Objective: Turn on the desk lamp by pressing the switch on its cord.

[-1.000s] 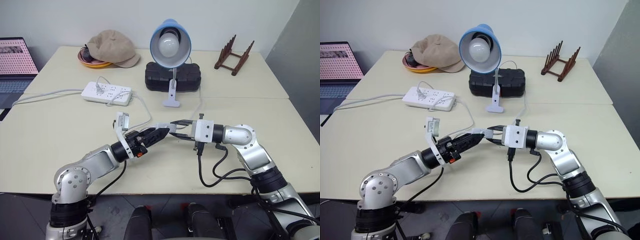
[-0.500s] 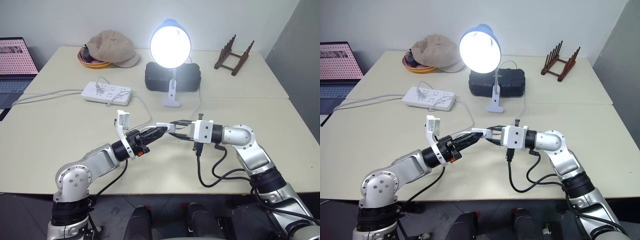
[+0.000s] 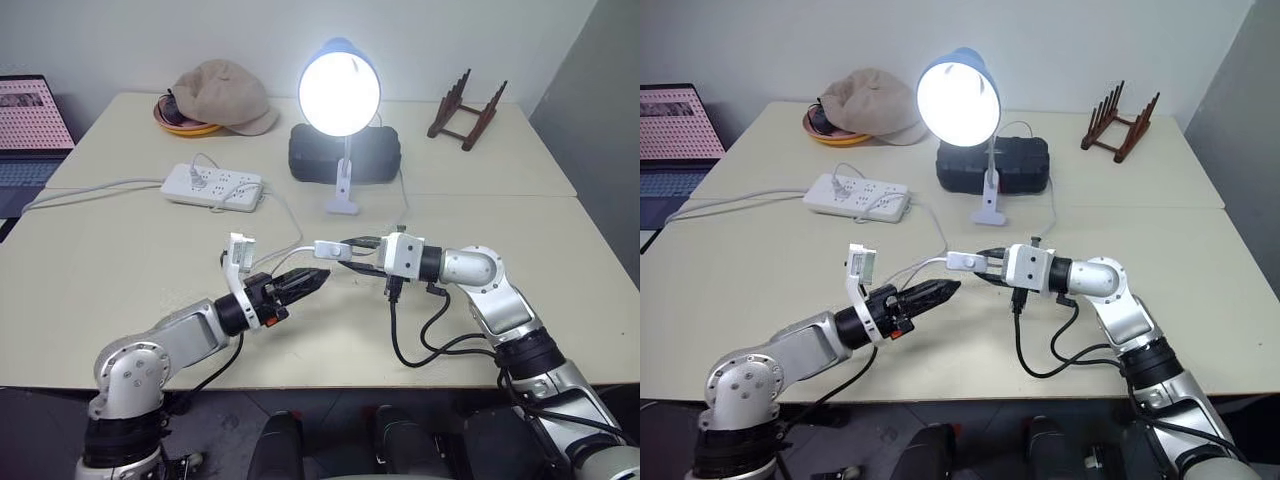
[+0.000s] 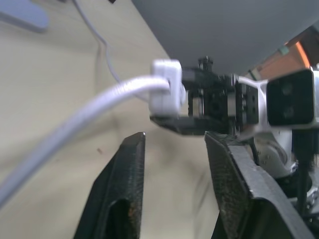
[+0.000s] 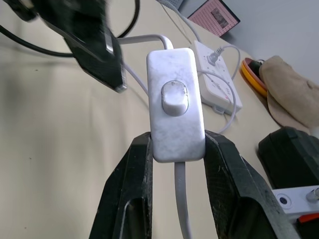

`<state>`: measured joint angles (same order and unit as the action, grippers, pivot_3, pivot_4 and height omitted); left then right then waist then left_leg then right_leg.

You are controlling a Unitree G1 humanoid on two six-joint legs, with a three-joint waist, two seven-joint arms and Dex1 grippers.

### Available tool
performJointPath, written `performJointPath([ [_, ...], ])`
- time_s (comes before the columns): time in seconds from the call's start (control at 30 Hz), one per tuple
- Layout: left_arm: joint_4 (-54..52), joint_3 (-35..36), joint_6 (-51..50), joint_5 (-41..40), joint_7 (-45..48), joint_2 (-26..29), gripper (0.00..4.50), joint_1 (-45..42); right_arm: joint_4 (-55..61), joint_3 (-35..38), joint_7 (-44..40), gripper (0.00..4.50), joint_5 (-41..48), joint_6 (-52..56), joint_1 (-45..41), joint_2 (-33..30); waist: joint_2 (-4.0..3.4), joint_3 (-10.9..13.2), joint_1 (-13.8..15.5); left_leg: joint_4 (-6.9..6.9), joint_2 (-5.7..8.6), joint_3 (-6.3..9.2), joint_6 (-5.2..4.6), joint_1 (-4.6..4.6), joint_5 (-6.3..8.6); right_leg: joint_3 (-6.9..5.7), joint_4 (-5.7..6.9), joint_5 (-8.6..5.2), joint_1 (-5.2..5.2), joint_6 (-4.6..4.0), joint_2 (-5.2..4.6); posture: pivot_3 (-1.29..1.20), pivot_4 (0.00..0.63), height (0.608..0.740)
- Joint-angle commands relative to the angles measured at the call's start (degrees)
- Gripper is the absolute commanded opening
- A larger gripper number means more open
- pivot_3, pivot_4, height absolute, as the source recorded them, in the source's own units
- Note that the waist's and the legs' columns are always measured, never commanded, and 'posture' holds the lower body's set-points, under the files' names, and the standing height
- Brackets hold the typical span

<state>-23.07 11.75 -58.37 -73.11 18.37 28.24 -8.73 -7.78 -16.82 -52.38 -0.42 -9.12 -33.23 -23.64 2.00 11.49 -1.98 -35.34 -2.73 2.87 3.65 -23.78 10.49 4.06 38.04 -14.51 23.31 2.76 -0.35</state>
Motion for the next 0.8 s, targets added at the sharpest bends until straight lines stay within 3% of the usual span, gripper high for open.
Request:
performJointPath([
  [0.03,-6.38,3.14,-0.12,-1.62,1.99,4.7,2.94,3.7,-4.89,1.6,-0.16,1.08,2.28,4.77,-2.85,1.71,0.01,0.0,-0.14,0.0,-0.02,0.0,0.0,0.0,0.0,-0.01,-0.01,-0.01,0.0,-0.01,0.01,0.0,0.15,0.74],
  [0.27,-13.99,3.84,7.39,13.7,13.33,21.36,4.36,3.49,-16.24,-2.18,-4.38,1.08,-1.85,9.19,-7.2,0.28,0.0,0.02,0.12,0.02,0.01,-0.05,0.01,-0.01,0.0,0.01,-0.08,-0.03,0.04,-0.05,-0.02,0.0,0.15,0.74],
  [0.4,-11.75,0.28,13.7,23.98,19.64,27.13,4.47,1.82,-17.78,-2.24,-7.38,1.08,-1.08,10.61,-7.45,0.03,0.0,0.02,0.11,0.16,0.03,-0.14,0.01,-0.03,0.01,0.04,-0.23,-0.03,0.06,-0.05,-0.07,0.0,0.15,0.74],
  [0.6,-6.86,-0.88,16.32,28.35,25.78,28.56,4.5,-0.51,-11.33,0.74,-11.26,2.78,3.21,15.9,-6.12,-1.88,-0.04,0.05,0.05,0.41,-0.01,-0.15,0.01,-0.07,0.01,0.01,-0.25,-0.09,0.2,-0.13,-0.04,0.0,0.15,0.74],
  [0.8,-2.2,-0.71,17.08,31.05,30.91,30.52,4.5,-3.96,5.2,6.72,-15.38,4.14,10.4,25.83,-1.58,-10.93,-0.09,0.09,0.29,0.44,-0.01,-0.13,0.01,-0.2,0.02,-0.02,-0.17,-0.13,0.32,-0.07,-0.04,0.0,0.15,0.74],
])
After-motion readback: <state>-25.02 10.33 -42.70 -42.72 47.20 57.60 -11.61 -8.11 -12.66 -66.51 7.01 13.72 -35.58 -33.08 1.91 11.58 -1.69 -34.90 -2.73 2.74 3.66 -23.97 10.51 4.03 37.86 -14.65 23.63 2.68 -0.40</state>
